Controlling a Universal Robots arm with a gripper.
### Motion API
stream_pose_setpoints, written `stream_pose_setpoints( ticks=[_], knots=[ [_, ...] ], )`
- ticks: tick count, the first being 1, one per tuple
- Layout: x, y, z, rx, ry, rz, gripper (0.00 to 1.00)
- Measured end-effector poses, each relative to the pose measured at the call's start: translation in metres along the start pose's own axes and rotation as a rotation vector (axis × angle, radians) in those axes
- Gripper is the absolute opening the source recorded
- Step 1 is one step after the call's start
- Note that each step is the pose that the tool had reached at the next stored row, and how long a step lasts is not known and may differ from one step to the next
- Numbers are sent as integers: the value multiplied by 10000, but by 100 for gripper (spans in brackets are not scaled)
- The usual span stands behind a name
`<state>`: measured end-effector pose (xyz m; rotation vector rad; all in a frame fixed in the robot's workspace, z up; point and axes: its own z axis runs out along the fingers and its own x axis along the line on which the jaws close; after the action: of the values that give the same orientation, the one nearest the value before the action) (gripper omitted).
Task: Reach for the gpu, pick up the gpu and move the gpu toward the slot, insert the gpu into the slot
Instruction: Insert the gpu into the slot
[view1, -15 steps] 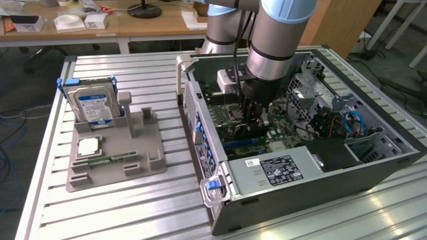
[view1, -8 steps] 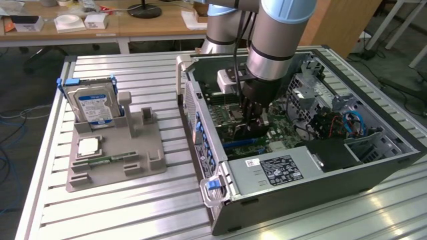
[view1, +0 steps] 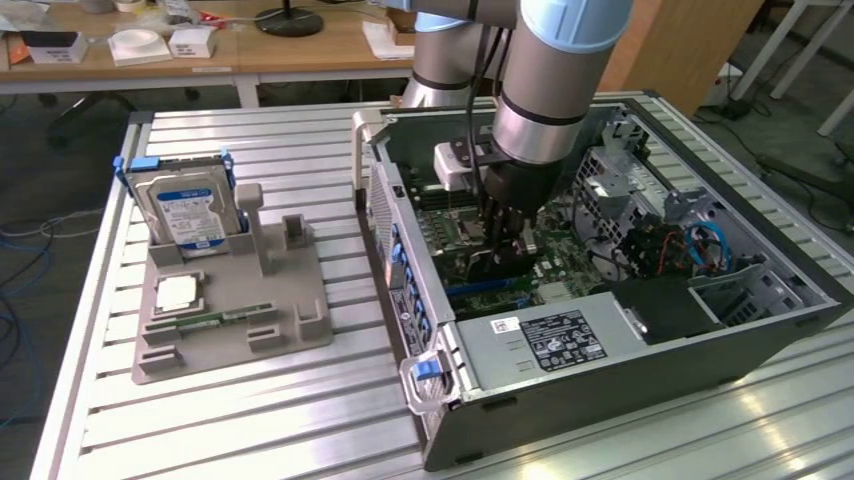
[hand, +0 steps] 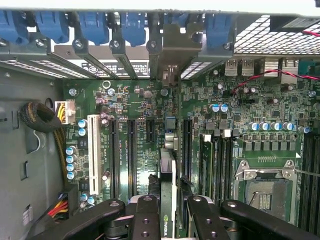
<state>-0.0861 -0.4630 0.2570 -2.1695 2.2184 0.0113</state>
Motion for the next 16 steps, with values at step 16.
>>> stream_pose_setpoints(
  ticks=[16],
  knots=[
    [1, 17, 38, 1, -1, 0, 26]
  ],
)
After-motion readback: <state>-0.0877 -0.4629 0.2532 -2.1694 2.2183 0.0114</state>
